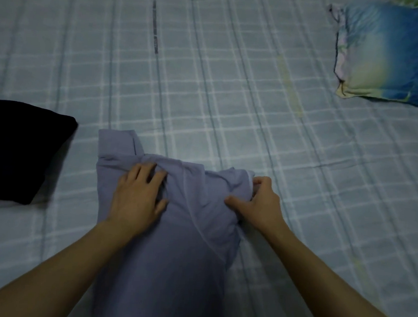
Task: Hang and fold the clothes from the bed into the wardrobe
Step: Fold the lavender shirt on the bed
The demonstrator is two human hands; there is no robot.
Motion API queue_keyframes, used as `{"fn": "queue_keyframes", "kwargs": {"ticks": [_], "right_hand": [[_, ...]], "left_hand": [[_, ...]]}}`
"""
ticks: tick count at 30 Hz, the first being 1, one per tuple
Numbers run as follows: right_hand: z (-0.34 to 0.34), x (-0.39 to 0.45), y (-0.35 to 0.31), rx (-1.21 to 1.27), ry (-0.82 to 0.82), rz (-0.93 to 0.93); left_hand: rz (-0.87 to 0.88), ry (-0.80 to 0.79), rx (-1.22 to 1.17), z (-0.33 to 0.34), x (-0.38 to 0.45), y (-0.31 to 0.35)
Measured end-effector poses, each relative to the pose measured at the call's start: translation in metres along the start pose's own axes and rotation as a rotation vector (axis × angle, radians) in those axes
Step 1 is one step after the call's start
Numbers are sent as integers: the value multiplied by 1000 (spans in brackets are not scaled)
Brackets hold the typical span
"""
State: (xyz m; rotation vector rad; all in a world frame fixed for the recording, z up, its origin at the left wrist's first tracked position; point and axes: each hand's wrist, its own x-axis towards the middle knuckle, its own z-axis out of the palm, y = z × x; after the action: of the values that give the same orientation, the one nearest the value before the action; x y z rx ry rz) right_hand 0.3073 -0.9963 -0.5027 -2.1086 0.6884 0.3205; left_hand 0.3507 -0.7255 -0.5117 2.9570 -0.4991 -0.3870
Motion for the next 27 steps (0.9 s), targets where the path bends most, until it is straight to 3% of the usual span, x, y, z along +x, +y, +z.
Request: {"fn": "queue_keyframes", "kwargs": {"ticks": [3, 9, 13, 18, 20, 23, 24, 25, 27], "right_hand": [[6, -2, -7, -18, -130, 105], [15, -11, 3, 194, -88, 21], [16, -16, 6, 327, -134, -99], [16, -20, -12, 513, -130, -52], [13, -32, -26, 352, -72, -208], [16, -71, -49, -28, 70, -709], [20, -87, -51, -149, 15, -857], [25, -101, -53, -306, -153, -925], [34, -121, -49, -620, -558, -839]], "left_hand": [[0, 39, 2, -2, -2, -1], [111, 32, 73, 5, -18, 7], [197, -98, 69, 24, -25, 22], [180, -186, 66, 25, -24, 27], [149, -159, -15, 15, -28, 27], [28, 45, -276, -6, -38, 19], [-9, 131, -359, -15, -42, 14], [-42, 213, -424, -22, -47, 7], [-108, 318, -479, -34, -54, -9]]}}
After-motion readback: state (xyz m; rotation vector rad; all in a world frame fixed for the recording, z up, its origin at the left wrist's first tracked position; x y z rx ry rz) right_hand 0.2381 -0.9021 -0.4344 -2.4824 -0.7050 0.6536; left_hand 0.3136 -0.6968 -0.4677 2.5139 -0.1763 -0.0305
